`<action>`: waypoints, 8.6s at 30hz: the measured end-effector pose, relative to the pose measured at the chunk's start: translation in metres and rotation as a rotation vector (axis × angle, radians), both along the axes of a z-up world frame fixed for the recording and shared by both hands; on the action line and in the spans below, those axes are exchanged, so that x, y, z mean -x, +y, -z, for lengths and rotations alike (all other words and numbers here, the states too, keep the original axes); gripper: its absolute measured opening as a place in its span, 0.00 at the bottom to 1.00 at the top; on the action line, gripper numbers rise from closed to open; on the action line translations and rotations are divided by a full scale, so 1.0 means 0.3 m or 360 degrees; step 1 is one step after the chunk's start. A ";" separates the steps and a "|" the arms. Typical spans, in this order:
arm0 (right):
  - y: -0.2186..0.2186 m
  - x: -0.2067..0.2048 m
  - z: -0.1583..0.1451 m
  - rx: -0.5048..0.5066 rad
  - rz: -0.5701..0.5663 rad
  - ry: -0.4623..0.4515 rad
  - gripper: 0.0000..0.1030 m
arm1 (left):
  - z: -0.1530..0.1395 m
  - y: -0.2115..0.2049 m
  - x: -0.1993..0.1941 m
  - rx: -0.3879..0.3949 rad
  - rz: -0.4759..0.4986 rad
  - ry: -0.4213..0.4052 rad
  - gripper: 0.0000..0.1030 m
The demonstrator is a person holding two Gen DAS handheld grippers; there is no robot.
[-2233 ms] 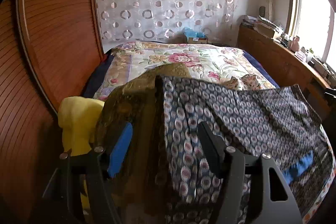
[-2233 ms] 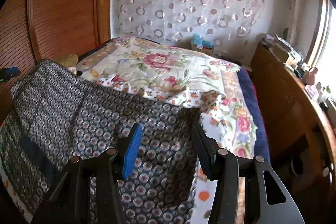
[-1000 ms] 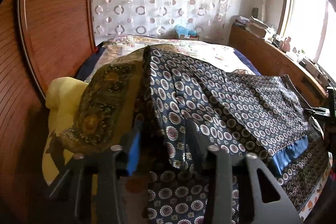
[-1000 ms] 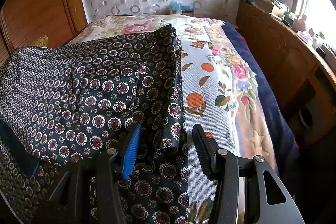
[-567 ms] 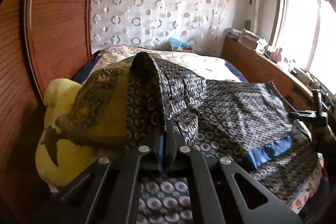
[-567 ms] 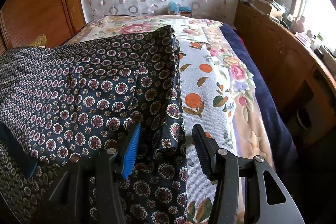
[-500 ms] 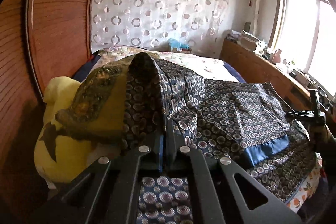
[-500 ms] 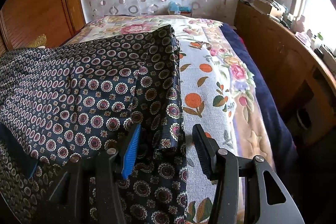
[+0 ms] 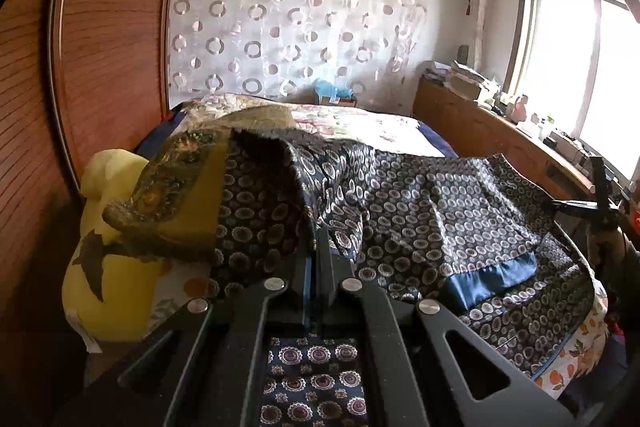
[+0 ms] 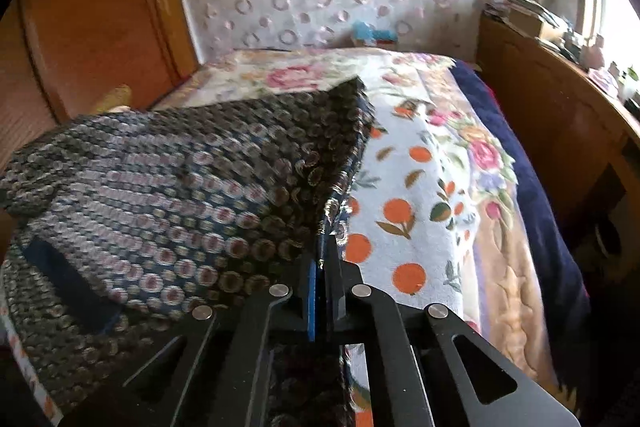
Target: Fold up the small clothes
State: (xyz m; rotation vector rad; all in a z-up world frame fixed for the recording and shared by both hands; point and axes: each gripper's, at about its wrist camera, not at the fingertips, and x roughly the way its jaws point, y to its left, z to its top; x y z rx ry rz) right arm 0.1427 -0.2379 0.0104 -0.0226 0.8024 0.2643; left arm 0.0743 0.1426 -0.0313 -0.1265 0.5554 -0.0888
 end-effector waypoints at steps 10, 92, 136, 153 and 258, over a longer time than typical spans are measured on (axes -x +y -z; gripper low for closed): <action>-0.028 0.083 -0.105 0.0015 -0.0013 -0.0143 0.02 | -0.055 0.021 0.012 -0.0001 -0.0013 -0.0063 0.01; 0.288 0.182 0.198 0.0173 -0.0227 -0.0014 0.64 | 0.235 0.124 0.175 -0.0060 -0.0190 0.0353 0.39; 0.285 0.185 0.199 0.0165 -0.0233 -0.0012 0.66 | -0.338 -0.414 -0.009 -0.0076 0.0509 -0.0305 0.05; 0.288 0.193 0.198 0.0128 -0.0211 -0.0012 0.66 | -0.176 -0.635 -0.085 -0.0067 0.0699 -0.0066 0.05; 0.058 0.328 0.101 0.0002 0.0012 -0.0101 0.05 | 0.015 -0.525 0.021 -0.0112 0.0536 0.0082 0.73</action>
